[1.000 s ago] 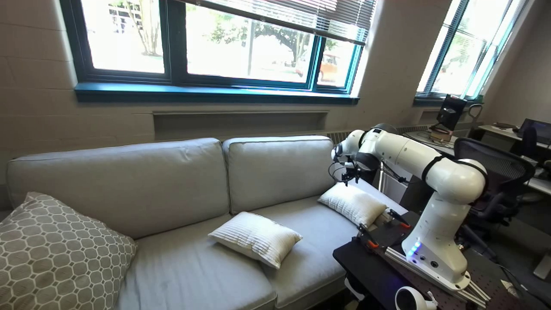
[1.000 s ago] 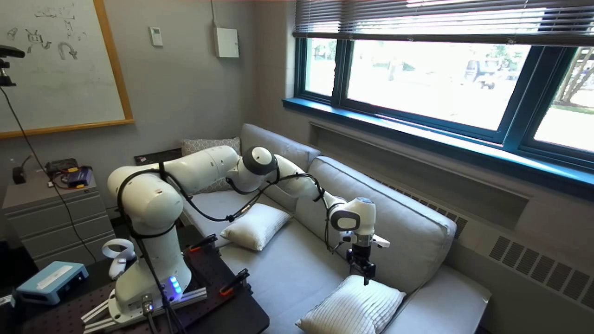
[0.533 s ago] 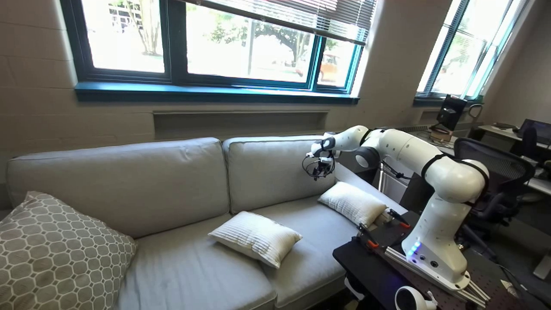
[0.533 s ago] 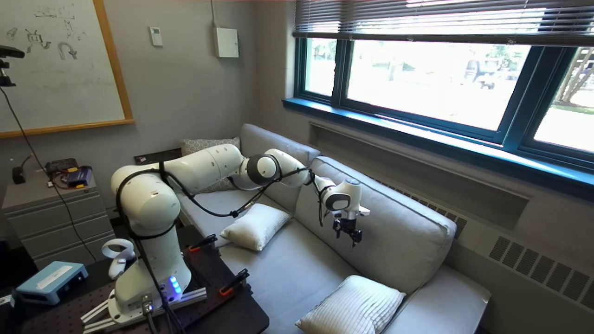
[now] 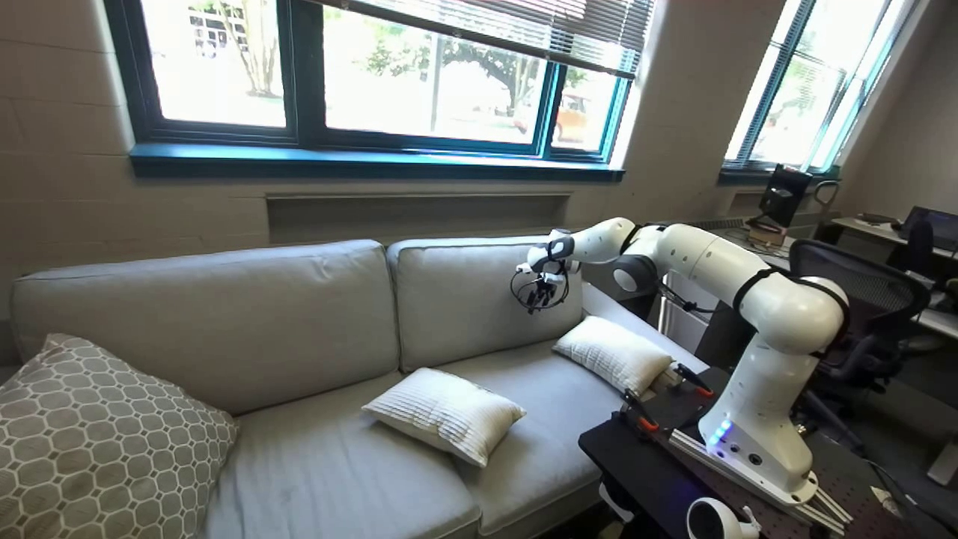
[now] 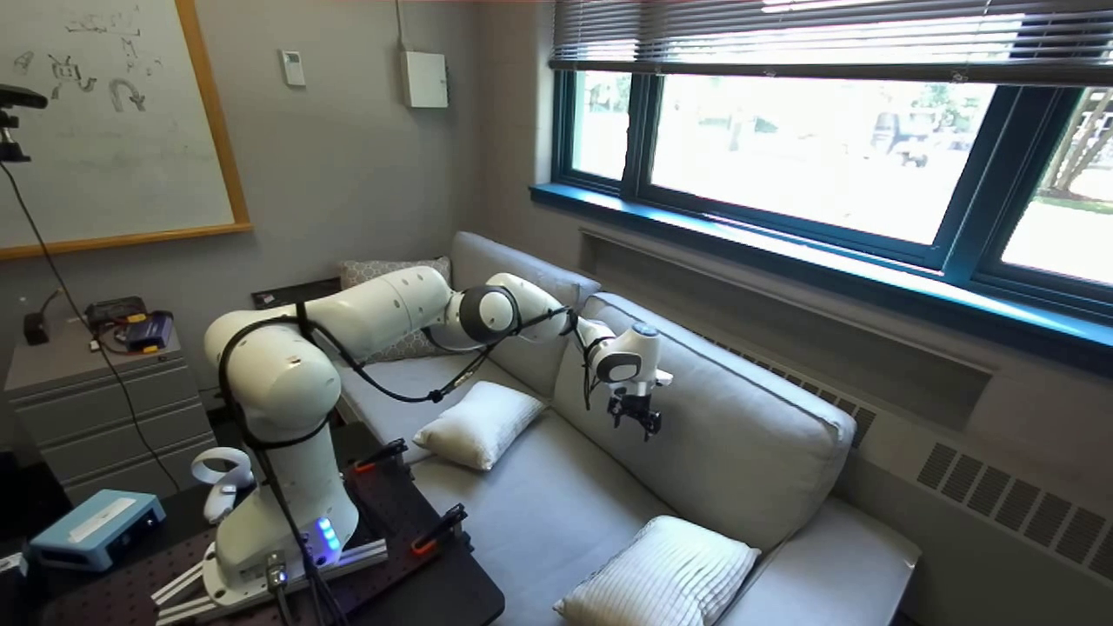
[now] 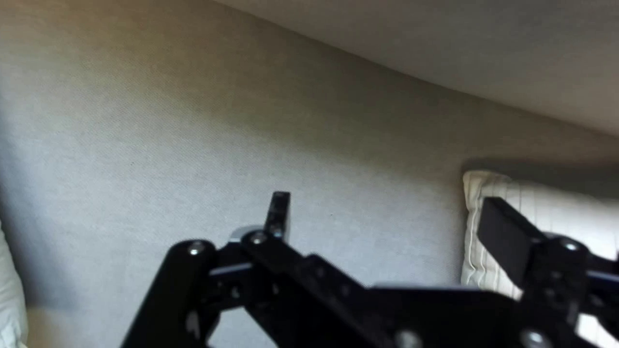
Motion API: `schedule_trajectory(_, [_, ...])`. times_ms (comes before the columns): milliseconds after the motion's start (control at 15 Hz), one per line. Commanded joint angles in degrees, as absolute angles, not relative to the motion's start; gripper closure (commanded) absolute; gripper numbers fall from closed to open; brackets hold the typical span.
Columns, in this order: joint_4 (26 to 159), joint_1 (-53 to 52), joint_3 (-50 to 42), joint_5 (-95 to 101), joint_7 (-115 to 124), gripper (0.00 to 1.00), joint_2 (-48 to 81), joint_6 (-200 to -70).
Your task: Set the striped pillows against the armrest
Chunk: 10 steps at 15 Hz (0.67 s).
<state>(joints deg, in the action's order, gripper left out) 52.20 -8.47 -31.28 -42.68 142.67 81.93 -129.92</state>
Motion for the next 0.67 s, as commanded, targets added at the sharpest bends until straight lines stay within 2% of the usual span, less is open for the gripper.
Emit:
schedule_trajectory(0, [52.2,-8.23,-31.29,-42.68,142.66,0.0,81.93,-129.92])
schedule_trajectory(200, [51.15,-8.78,-32.21,-41.88,145.28,0.0,83.31,-129.82])
schedule_trajectory(267, [50.32,-5.39,-24.94,-32.88,148.34,0.0,82.17,-131.71])
schedule_trajectory(400, [47.64,-5.12,-21.77,-26.29,153.31,0.0,83.75,-131.44])
schedule_trajectory(467, [46.87,-8.59,-27.05,-34.02,150.28,0.0,85.67,-128.8])
schedule_trajectory(600, [44.2,-9.98,-26.48,-36.13,149.13,0.0,87.23,-125.42])
